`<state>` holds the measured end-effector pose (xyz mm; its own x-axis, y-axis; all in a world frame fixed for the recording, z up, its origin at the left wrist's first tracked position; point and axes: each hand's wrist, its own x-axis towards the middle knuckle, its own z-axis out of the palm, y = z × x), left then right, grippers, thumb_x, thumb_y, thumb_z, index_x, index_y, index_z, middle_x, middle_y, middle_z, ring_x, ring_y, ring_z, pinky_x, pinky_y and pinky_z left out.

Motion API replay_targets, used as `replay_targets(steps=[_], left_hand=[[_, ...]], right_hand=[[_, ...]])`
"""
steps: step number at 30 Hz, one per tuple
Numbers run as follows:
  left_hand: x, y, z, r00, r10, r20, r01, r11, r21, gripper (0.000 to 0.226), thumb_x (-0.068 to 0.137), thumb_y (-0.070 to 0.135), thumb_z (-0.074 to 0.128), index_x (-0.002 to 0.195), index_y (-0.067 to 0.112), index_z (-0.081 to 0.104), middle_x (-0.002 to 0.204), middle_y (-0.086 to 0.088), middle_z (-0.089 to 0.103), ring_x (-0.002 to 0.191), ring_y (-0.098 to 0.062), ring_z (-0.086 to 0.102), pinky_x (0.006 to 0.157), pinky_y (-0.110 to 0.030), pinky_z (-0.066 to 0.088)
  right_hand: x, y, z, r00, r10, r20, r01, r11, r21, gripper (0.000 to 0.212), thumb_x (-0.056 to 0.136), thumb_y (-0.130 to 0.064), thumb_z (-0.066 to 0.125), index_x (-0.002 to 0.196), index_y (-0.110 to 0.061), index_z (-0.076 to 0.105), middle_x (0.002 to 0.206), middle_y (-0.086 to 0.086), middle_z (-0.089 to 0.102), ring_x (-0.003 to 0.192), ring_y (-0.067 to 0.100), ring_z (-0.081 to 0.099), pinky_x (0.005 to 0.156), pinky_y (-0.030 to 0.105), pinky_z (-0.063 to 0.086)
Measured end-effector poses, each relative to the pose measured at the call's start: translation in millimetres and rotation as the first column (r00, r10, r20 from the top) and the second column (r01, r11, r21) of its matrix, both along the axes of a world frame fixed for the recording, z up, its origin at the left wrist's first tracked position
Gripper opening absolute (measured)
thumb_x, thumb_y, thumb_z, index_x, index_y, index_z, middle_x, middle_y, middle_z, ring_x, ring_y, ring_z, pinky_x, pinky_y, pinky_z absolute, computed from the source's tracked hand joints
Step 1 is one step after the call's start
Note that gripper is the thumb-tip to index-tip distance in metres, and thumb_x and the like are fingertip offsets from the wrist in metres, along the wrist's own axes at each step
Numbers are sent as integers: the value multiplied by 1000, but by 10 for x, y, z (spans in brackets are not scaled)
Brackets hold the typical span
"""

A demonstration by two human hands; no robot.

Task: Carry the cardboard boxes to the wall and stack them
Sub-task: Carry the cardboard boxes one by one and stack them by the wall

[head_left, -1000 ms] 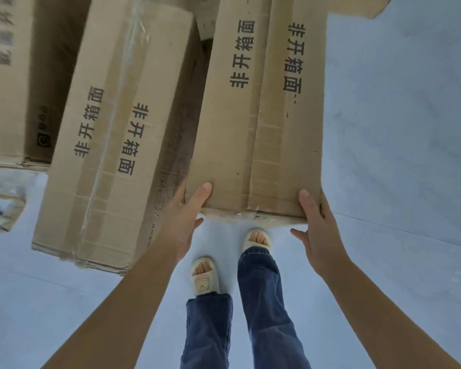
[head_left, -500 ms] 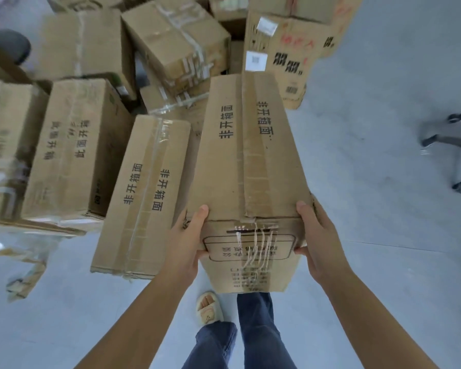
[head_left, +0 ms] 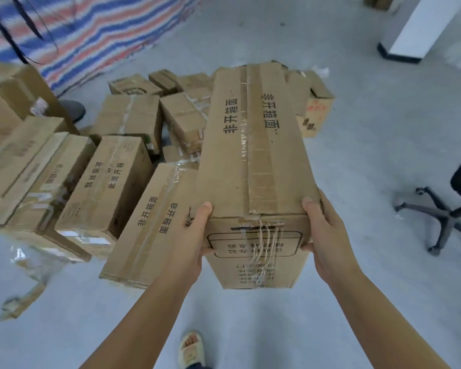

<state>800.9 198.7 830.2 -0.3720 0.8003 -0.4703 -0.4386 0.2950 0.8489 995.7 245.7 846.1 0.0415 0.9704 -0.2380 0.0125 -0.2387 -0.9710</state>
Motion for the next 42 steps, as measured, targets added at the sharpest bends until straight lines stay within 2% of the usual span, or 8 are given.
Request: replay_targets(steps=[6,9,19,22,27,31,35,42], left_hand=[[485,-563,324,969,245,-23,-242,966,90,43,89,32,62,130,22,53,112,3,68,96,-11,66,83,-50,56],[682,-992,470,924,380,-38,-372,919,129,26,90,31,60,116,25,61,102,7,71,91,-9,67,79,-47,58],[947,-2786,689,642,756,-125,-744,655,136,17,92,32,57,104,25,65,98,7,72,97,-13,66,79,-48,57],[990,-3394,658,535,834,-139,-827,550,115,25,91,34,57,112,24,65,99,8,71,98,-14,65,77,-49,58],[1152,-4531,536,341,930,-134,-934,352,60,27,90,36,58,113,24,64,102,4,71,97,-15,66,76,-52,57],[1355,-5574,423,185,974,-133,-982,189,18,19,90,35,58,106,26,64,93,8,69,89,-11,65,74,-50,57],[1609,-6651,300,45,988,-146,-999,40,-35,26,90,37,58,114,28,63,102,9,67,99,-11,61,78,-53,57],[2175,-8138,106,-239,962,-132,-955,-258,-147,24,88,40,60,108,26,64,98,5,67,93,-18,64,73,-54,55]], right_hand=[[304,-198,293,979,202,-31,-197,973,119,36,96,-35,49,132,-42,51,108,-27,66,98,-1,64,73,28,47],[375,-403,399,945,322,-51,-311,938,154,35,96,-34,50,131,-42,51,103,-28,67,97,-2,64,77,31,49],[-102,-1507,579,699,714,-37,-704,696,140,32,95,-35,52,126,-43,53,92,-30,66,83,-8,63,75,31,49],[-331,-1993,578,581,814,-2,-808,578,118,28,94,-34,52,121,-41,58,98,-24,67,101,5,62,74,31,45],[-591,-3040,485,373,927,37,-927,371,51,32,93,-39,53,124,-42,57,109,-23,66,109,5,59,101,47,44],[-699,-4087,403,207,976,65,-978,205,32,20,97,-30,48,98,-50,54,74,-45,59,76,-24,54,82,33,47],[-754,-5206,233,44,997,64,-999,46,-25,22,97,-30,47,104,-49,57,94,-29,64,92,-5,58,77,31,45],[-735,-6906,7,-234,966,111,-967,-219,-130,19,98,-31,45,111,-44,51,92,-34,51,82,-12,47,86,37,45]])
